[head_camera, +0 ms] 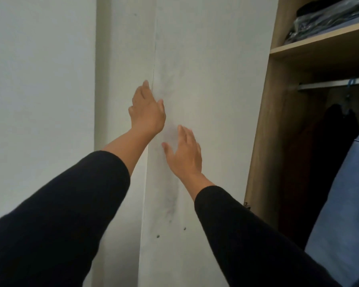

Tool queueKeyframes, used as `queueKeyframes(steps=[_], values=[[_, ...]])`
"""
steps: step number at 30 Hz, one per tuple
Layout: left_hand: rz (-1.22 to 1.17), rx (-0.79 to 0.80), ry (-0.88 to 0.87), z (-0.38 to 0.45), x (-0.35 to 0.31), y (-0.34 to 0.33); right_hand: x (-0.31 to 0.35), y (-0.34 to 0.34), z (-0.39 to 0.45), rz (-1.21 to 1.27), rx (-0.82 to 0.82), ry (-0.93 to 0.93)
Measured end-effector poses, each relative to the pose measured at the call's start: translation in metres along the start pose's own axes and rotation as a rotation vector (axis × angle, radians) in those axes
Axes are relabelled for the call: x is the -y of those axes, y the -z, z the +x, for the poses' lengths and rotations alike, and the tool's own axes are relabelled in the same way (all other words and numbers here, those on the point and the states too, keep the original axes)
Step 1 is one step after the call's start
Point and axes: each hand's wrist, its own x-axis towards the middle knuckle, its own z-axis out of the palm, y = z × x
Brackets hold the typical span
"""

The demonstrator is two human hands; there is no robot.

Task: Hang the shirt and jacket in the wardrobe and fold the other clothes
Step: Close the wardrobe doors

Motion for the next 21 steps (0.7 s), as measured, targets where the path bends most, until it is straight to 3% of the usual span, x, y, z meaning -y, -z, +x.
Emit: queueKeyframes(steps=[6, 16, 21], values=[[-0.183, 0.147, 0.102, 0.004, 0.041, 0.027, 0.05, -0.033, -0.022, -0.1, 0.113, 0.089], [-0.228, 0.117, 0.016, 0.008, 0.029, 0.042, 0.046, -0.031, -0.037, -0.157, 0.074, 0.047], [-0.245, 0.18, -0.059, -0.015, 0.008, 0.062, 0.04, -0.006, -0.063, -0.206, 0.047, 0.113]])
